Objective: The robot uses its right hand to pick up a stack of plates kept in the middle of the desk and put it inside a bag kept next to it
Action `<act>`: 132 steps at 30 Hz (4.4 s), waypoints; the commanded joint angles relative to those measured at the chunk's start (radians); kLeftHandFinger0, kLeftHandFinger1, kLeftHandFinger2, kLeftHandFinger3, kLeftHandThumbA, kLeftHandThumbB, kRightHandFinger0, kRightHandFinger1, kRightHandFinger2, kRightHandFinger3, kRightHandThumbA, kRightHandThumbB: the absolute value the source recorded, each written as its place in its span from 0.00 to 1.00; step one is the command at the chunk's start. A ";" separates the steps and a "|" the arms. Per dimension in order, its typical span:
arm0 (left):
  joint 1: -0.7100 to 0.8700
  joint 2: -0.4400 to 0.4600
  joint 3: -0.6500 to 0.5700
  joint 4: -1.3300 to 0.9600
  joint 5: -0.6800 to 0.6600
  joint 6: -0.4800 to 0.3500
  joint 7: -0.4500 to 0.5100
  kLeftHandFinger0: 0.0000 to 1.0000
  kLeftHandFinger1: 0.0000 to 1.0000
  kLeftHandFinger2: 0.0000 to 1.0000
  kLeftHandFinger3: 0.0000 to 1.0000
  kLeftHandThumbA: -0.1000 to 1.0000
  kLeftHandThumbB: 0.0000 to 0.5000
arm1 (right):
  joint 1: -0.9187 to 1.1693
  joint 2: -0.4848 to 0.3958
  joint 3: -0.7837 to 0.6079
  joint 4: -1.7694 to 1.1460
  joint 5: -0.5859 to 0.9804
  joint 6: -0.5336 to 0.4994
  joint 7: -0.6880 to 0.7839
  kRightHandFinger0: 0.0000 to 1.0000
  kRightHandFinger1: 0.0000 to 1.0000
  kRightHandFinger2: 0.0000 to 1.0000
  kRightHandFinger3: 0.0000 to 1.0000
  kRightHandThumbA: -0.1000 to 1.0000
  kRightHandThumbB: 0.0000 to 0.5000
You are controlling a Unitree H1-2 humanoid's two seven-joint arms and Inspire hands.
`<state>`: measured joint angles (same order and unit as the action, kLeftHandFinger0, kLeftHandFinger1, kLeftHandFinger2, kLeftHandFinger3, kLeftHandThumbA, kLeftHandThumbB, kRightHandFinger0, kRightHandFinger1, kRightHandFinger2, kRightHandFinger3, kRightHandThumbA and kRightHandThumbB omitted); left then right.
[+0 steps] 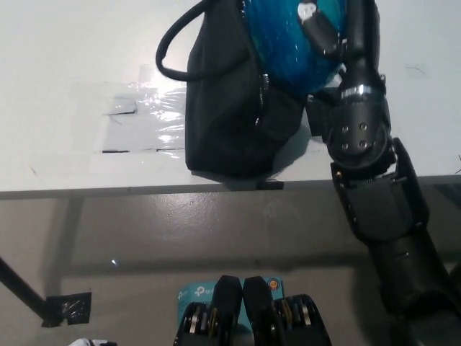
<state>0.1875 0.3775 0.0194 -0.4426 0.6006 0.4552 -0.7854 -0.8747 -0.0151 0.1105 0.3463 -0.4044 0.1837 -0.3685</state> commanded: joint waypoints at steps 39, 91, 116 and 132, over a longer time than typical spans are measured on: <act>0.028 0.002 -0.022 -0.015 0.004 0.015 0.027 0.87 0.84 0.92 1.00 0.51 0.00 | -0.446 0.079 0.130 0.551 -0.092 0.135 -0.014 0.00 0.07 0.39 0.28 0.00 0.28; 0.047 -0.001 -0.033 0.020 -0.016 0.015 0.039 0.86 0.82 0.92 1.00 0.45 0.00 | -0.455 0.157 0.023 0.268 -0.567 0.286 0.469 1.00 1.00 1.00 1.00 1.00 0.95; 0.044 0.014 -0.031 0.025 -0.019 0.015 0.047 0.84 0.82 0.91 0.99 0.46 0.00 | 0.242 -0.175 -0.098 -0.980 -0.274 0.286 0.853 1.00 1.00 1.00 1.00 0.50 0.39; 0.051 0.000 0.013 0.008 -0.019 0.015 0.033 0.86 0.81 0.90 1.00 0.45 0.00 | 1.046 -0.156 -0.223 -0.655 -0.066 -0.287 0.369 1.00 1.00 1.00 1.00 0.37 0.38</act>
<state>0.2173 0.3609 -0.0219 -0.3962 0.6037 0.4541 -0.7851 0.0132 -0.1619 -0.0573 -0.2838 -0.6743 0.3522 0.2467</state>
